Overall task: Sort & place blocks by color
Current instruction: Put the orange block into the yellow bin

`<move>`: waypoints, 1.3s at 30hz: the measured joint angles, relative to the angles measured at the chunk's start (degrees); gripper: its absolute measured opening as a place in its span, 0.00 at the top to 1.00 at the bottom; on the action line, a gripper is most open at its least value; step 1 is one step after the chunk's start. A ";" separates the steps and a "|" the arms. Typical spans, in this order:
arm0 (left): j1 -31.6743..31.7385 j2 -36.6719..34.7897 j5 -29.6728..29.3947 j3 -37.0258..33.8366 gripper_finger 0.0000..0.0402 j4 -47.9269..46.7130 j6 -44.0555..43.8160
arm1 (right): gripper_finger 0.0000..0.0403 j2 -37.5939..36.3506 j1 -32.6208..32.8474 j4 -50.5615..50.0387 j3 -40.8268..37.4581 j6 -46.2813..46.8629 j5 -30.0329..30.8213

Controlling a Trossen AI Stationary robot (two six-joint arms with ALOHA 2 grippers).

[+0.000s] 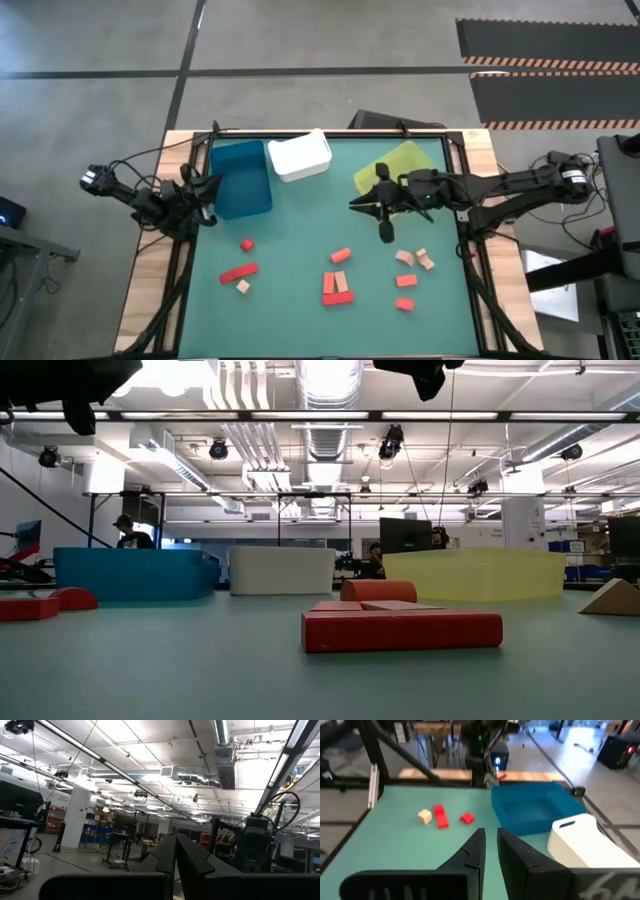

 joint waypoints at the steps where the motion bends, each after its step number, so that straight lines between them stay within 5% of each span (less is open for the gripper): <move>1: -0.02 0.09 0.00 0.00 1.00 -0.07 0.00 | 0.90 1.07 0.43 -1.36 1.00 -0.03 0.63; 18: 0.00 1.70 0.05 0.00 1.00 -0.04 0.03 | 0.90 23.98 4.06 -40.84 23.68 0.29 1.23; 29: -0.02 1.98 0.05 0.00 1.00 -0.08 0.02 | 0.90 35.69 6.95 -41.65 25.82 0.11 -6.15; 39: -0.02 1.96 0.06 0.00 1.00 -0.03 0.02 | 0.90 37.10 6.97 -37.97 25.96 2.87 -8.10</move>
